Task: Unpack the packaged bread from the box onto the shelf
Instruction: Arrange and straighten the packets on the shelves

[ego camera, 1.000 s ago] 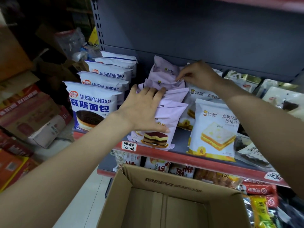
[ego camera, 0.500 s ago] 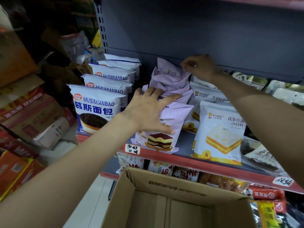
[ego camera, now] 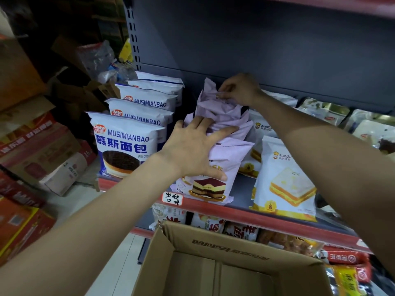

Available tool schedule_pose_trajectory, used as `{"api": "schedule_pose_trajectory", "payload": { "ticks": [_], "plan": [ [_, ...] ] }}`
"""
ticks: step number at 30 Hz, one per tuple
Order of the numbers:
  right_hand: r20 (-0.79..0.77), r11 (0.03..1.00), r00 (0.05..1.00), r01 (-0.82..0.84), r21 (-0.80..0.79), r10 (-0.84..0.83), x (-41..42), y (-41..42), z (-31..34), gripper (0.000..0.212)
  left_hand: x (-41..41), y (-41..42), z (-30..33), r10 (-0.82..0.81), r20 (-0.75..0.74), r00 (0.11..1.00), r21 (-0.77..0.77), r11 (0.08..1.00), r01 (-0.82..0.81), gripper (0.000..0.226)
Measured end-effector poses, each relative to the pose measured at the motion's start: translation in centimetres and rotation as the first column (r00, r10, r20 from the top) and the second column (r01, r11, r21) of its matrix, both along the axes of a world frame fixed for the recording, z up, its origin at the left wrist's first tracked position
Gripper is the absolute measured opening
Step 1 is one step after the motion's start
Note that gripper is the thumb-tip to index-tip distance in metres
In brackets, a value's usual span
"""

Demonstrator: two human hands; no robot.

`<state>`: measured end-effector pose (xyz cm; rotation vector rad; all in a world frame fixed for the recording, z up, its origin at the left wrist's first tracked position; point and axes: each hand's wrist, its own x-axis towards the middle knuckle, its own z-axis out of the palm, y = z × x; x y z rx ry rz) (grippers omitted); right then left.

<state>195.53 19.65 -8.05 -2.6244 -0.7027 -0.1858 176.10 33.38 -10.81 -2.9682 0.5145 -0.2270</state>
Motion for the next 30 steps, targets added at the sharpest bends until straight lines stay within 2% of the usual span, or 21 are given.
{"api": "schedule_pose_trajectory", "payload": {
  "ticks": [2,4,8,10,12,14,16,18,19,20,21,23,25,26,27,28,30],
  "plan": [
    [-0.017,0.989,0.997,-0.073,0.126,0.076,-0.3,0.0,-0.3,0.025,0.0,0.0,-0.1,0.0,0.003,1.0,-0.002,1.0,0.0,0.105],
    [0.0,0.983,0.995,-0.097,0.154,0.098,-0.3,0.1,-0.6,0.022,0.0,0.0,-0.2,0.001,0.01,1.0,-0.004,1.0,-0.001,0.105],
    [0.08,0.991,0.996,-0.026,-0.132,0.036,0.1,0.2,0.0,0.024,0.5,0.1,-0.2,0.008,-0.001,1.0,-0.006,1.0,-0.008,0.106],
    [0.042,0.99,0.999,-0.019,-0.139,0.025,-0.2,-0.1,0.6,0.029,0.9,0.2,0.0,0.026,-0.014,1.0,0.002,1.0,-0.026,0.108],
    [-0.035,1.0,0.999,-0.018,0.009,0.019,-1.2,-0.7,1.2,0.035,1.3,0.1,0.1,0.049,-0.008,0.999,0.005,0.999,-0.049,0.111],
    [-0.097,0.968,0.995,0.038,0.249,-0.014,-3.2,-1.4,1.8,0.036,1.1,0.0,0.0,0.029,0.086,0.996,-0.013,1.0,-0.028,0.113],
    [-0.196,0.826,0.979,0.154,0.543,-0.054,-6.6,-2.3,2.2,0.037,0.3,-0.2,-0.6,-0.007,0.244,0.97,-0.09,0.995,0.03,0.111],
    [-0.293,0.585,0.956,0.254,0.77,-0.029,-11.3,-3.2,1.9,0.041,-1.1,-0.3,-1.7,0.034,0.374,0.927,-0.268,0.961,0.073,0.107],
    [-0.31,0.481,0.951,0.272,0.833,-0.001,-13.9,-3.6,1.3,0.041,-2.1,-0.4,-2.5,0.086,0.402,0.912,-0.388,0.918,0.084,0.101],
    [-0.291,0.432,0.957,0.254,0.865,0.02,-16.3,-3.9,0.5,0.039,-3.1,-0.4,-3.2,0.15,0.399,0.905,-0.527,0.845,0.092,0.093],
    [-0.256,0.428,0.966,0.216,0.877,0.037,-18.4,-4.1,-0.7,0.039,-4.1,-0.5,-4.0,0.219,0.359,0.907,-0.678,0.729,0.092,0.085],
    [-0.218,0.445,0.974,0.167,0.88,0.067,-21.6,-3.9,-3.4,0.05,-5.6,-0.7,-5.3,0.297,0.203,0.933,-0.907,0.417,0.065,0.076],
    [-0.189,0.485,0.978,0.125,0.865,0.085,-22.6,-3.4,-6.0,0.068,-6.2,-0.6,-6.5,0.266,0.033,0.963,-0.993,0.116,0.002,0.079],
    [-0.155,0.54,0.985,0.092,0.836,0.074,-22.6,-3.0,-7.1,0.078,-6.1,-0.5,-7.1,0.219,-0.045,0.975,-0.999,0.008,-0.048,0.083],
    [-0.127,0.587,0.99,0.066,0.807,0.063,-22.4,-2.6,-8.4,0.086,-5.9,-0.3,-7.6,0.161,-0.103,0.982,-0.994,-0.051,-0.096,0.087],
    [-0.12,0.61,0.991,0.056,0.791,0.065,-22.1,-2.2,-9.5,0.094,-5.6,-0.1,-8.1,0.098,-0.135,0.986,-0.99,-0.063,-0.129,0.091],
    [-0.155,0.597,0.983,0.068,0.799,0.095,-21.3,-1.5,-11.2,0.11,-4.9,0.4,-8.7,-0.029,-0.126,0.992,-0.992,-0.01,-0.127,0.094]
  ]
}}
